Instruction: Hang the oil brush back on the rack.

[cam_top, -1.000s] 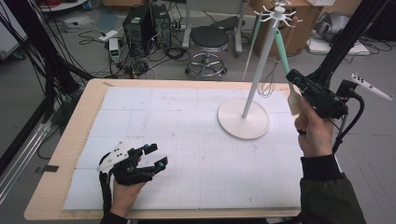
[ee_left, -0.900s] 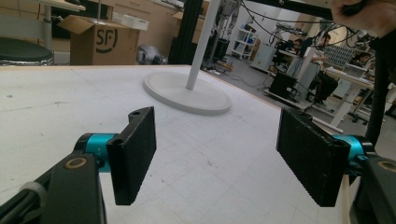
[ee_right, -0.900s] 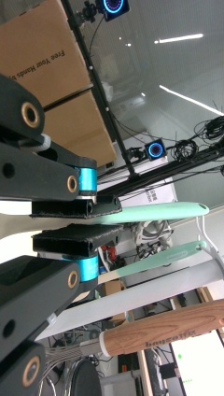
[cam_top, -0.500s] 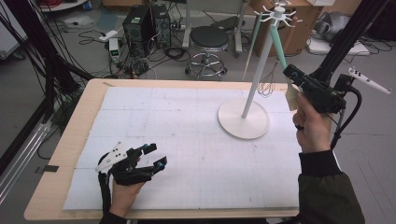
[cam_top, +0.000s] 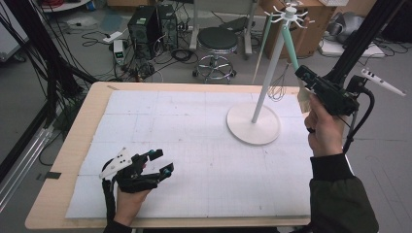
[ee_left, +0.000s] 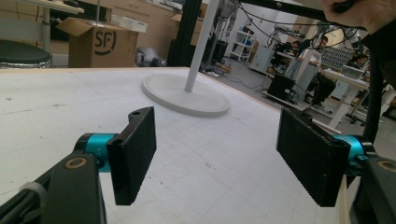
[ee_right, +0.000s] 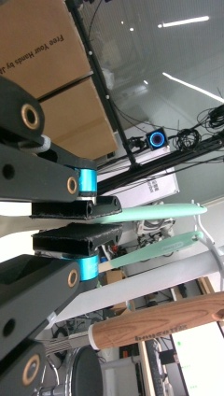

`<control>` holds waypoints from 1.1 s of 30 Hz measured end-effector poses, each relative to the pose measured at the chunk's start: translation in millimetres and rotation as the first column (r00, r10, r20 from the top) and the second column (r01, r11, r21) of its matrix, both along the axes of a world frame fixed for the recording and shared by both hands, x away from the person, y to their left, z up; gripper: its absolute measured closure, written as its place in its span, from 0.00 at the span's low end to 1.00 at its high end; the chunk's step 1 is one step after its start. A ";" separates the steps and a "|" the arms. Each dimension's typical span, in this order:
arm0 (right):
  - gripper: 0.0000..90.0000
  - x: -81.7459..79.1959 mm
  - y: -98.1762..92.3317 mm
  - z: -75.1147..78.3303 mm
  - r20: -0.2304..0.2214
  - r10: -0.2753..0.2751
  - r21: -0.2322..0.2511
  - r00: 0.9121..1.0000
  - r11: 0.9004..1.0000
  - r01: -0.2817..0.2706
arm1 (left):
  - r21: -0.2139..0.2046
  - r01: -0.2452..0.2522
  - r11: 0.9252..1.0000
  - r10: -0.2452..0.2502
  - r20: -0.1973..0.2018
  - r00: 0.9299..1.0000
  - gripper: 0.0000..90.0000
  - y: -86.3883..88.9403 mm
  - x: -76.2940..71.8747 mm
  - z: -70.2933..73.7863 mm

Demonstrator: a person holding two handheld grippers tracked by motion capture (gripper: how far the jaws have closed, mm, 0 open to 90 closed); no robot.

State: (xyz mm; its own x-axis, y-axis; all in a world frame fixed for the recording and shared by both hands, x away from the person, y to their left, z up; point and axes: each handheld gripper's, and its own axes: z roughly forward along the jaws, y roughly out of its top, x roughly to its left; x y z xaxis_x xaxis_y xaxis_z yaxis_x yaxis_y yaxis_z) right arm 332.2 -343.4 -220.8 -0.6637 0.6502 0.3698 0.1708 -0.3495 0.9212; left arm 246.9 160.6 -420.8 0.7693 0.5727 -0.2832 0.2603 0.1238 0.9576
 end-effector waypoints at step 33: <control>0.65 10.1 4.3 -18.8 -0.067 -0.079 0.007 0.995 0.997 0.080 | 0.009 0.005 1.000 -0.005 0.005 1.000 0.32 -1.2 -0.8 0.5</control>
